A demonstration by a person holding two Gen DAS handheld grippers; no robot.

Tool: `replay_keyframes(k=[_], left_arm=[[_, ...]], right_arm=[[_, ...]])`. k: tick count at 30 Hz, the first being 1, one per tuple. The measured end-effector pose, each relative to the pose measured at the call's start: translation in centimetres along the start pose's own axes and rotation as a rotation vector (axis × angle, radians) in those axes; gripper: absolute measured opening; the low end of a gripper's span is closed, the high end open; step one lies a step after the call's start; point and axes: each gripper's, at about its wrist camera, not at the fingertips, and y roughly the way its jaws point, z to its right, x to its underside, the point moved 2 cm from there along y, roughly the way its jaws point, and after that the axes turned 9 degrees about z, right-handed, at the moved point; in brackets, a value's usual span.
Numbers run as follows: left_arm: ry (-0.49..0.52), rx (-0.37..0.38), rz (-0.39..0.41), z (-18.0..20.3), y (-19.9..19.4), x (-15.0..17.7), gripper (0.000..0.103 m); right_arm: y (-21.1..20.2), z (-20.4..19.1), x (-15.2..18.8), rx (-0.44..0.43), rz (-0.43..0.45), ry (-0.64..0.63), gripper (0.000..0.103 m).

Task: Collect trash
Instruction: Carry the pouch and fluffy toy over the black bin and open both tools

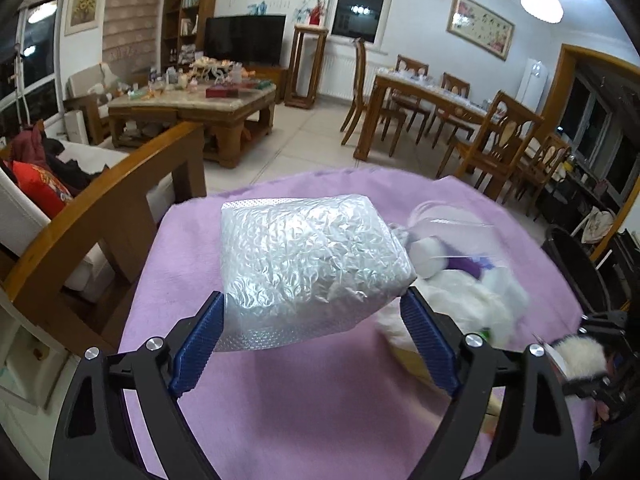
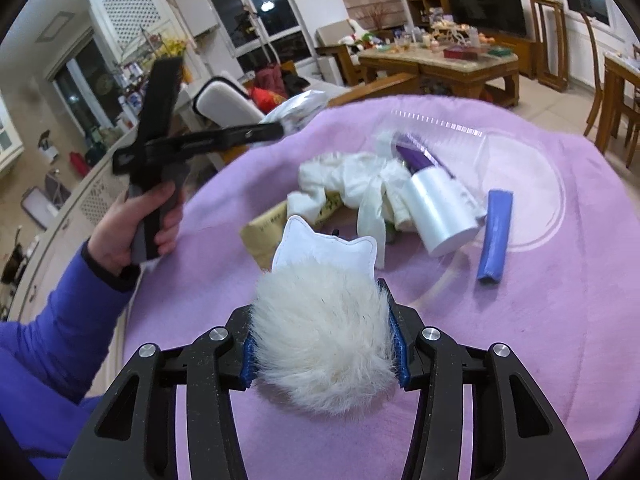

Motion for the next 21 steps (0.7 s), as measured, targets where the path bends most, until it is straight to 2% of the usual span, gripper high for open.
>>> replay_keyframes(k=[4,10,16,21], left_arm=[[0.017,0.046,0.057,3.0,-2.7,-1.0,0.087],[0.048,0.146,0.108,8.8,-3.9,-3.0,0.087],[0.113,0.269,0.113,16.9,-2.1,-4.2,0.087],[0.148,0.389,0.079,23.6,0.6,-3.9,0.087]], right_arm=[[-1.9,1.0,-0.4,0.0,0.052,0.021,0.049],[-6.0,2.7,-0.7,0.029,0.141,0.063,0.049],[-11.6,7.2,-0.2,0.103,0.233,0.128,0.049],[-16.8,11.7,1.1,0.196,0.298,0.183,0.049]])
